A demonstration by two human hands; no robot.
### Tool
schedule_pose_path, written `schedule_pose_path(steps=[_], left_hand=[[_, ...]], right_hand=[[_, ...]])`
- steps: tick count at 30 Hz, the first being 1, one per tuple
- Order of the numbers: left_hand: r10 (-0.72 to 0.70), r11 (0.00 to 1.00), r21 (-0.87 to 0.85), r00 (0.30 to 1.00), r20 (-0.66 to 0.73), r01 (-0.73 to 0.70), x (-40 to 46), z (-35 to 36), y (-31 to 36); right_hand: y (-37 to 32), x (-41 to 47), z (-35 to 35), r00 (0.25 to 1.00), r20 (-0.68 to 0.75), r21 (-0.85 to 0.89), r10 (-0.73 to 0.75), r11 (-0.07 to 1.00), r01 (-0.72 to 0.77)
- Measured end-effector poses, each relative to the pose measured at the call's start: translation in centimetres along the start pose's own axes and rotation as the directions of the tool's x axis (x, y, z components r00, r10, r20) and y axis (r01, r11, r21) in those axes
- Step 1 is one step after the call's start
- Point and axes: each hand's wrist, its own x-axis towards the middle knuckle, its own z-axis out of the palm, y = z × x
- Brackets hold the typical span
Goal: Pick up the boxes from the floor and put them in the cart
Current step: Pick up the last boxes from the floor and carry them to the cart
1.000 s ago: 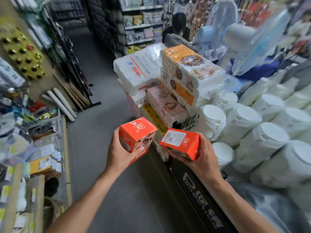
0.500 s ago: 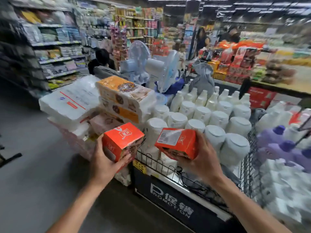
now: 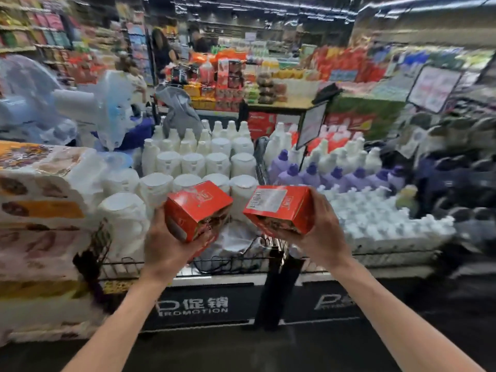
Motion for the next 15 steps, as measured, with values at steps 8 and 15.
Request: schedule_pose_path(steps=[8,15], left_hand=[[0.136,0.98,-0.175,0.968,0.213,-0.099,-0.6,14.1,7.5],[0.209,0.95,-0.293,0.916,0.342,-0.107,-4.5,27.5,15.7]], right_hand=[[9.6,-5.4,-12.0,0.968,-0.14,-0.078,0.208,0.972,-0.22],[18.8,-11.0,-22.4,0.915,-0.226,-0.093,0.333,0.928,-0.361]])
